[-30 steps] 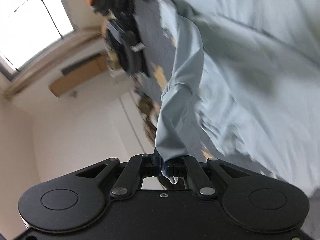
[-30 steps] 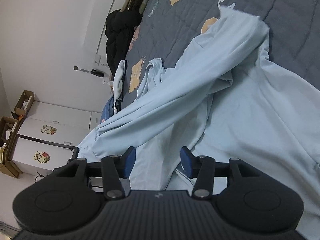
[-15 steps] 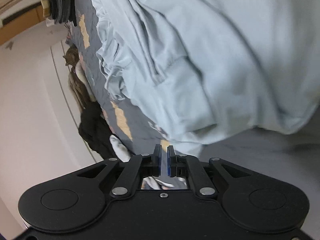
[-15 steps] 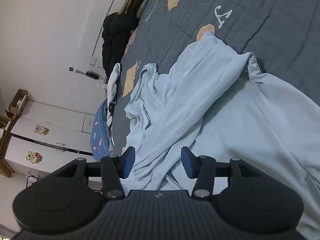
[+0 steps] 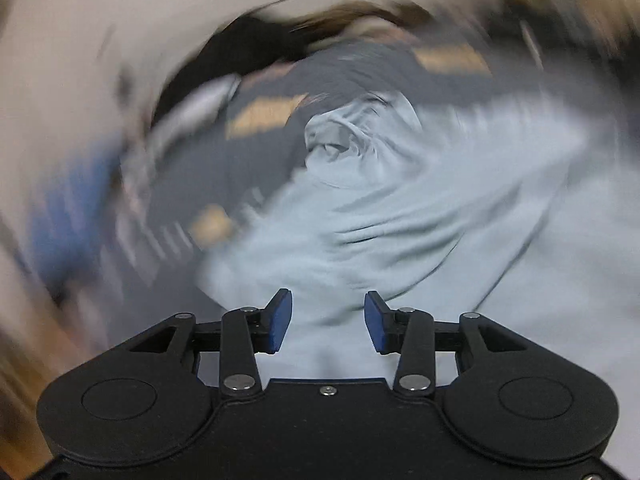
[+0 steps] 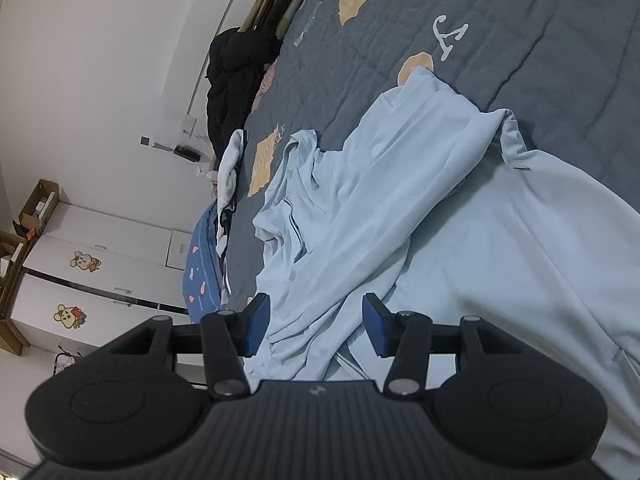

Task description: Fold clothes

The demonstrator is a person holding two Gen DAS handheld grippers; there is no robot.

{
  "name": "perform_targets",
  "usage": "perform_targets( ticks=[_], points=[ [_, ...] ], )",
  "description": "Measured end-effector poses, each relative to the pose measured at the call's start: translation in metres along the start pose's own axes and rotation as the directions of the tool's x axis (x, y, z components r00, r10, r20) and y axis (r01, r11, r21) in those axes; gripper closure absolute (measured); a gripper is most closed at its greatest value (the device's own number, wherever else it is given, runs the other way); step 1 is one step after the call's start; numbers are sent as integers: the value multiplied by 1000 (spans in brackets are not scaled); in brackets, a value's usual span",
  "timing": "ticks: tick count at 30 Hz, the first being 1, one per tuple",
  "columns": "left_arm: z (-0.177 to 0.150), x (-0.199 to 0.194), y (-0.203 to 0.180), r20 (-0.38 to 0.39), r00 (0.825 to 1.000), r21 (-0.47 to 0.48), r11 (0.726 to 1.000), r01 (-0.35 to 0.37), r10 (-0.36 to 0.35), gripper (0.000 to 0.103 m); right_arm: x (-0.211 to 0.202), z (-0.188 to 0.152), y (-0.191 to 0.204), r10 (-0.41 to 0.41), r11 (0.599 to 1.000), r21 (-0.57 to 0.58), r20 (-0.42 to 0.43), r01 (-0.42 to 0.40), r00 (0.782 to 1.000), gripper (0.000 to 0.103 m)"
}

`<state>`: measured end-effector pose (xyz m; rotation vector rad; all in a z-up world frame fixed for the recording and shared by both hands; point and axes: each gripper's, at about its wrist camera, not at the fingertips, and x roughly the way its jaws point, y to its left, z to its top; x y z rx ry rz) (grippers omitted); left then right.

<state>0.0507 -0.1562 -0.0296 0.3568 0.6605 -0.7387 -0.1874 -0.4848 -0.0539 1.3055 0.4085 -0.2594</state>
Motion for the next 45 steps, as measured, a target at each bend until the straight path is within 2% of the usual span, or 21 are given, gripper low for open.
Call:
perform_targets(
  ticks=[2,3,5,8,12,15,20,23,25,26,27,28,29,30,33,36,42,45],
  points=[
    [-6,0,9,37,998,-209,977,52,-45,64,0,0,1,2,1000,-2,4,-2,1000,53],
    [-5,1,10,58,997,-247,967,56,-43,64,0,0,1,2,1000,-3,5,-2,1000,53],
    [2,4,7,81,997,-225,974,32,-14,64,0,1,0,2,1000,-4,1,-2,1000,53],
    [28,17,5,47,997,-118,992,-48,53,64,0,1,0,-2,1000,-6,-2,2,1000,52],
    [60,45,33,-61,998,-122,992,-10,3,63,1,2,-2,-4,1000,1,-1,4,1000,52],
    [71,62,65,-124,992,-185,983,6,-30,63,3,0,-1,-4,1000,-6,-8,4,1000,52],
    [65,79,96,-198,976,-254,966,40,-92,63,6,-1,-1,-3,1000,-8,-15,3,1000,52],
    [58,87,98,-234,967,-251,967,41,-102,63,8,-1,-1,-5,1000,-6,-18,5,1000,52],
    [53,90,99,-231,966,-261,964,54,-116,64,9,-3,0,-6,1000,-11,-22,6,1000,52],
    [53,88,98,-219,967,-261,963,68,-128,68,9,-4,1,-6,1000,-14,-25,6,1000,52],
    [54,85,97,-202,969,-252,964,87,-140,75,9,-4,1,-5,1000,-18,-26,5,1000,52],
    [55,81,96,-185,971,-243,964,105,-152,91,9,-4,2,-5,1000,-20,-27,4,1000,52],
    [56,77,95,-168,972,-233,965,123,-165,98,9,-5,2,-5,1000,-22,-26,5,1000,52],
    [57,74,94,-151,973,-223,964,141,-177,100,9,-5,2,-6,1000,-21,-25,6,1000,52],
    [59,63,90,-100,971,-192,962,194,-215,101,10,-5,1,-10,1000,-16,-25,10,1000,52],
    [68,36,92,-50,968,-126,964,236,-244,101,10,-4,0,-10,1000,-19,-29,10,1000,52],
    [73,-20,85,-13,966,72,964,257,-257,101,8,-4,-1,-13,1000,-21,-20,12,1000,52],
    [59,-34,66,-50,962,173,946,274,-269,101,8,-3,-3,-23,1000,-20,-14,23,1000,52]
  ],
)
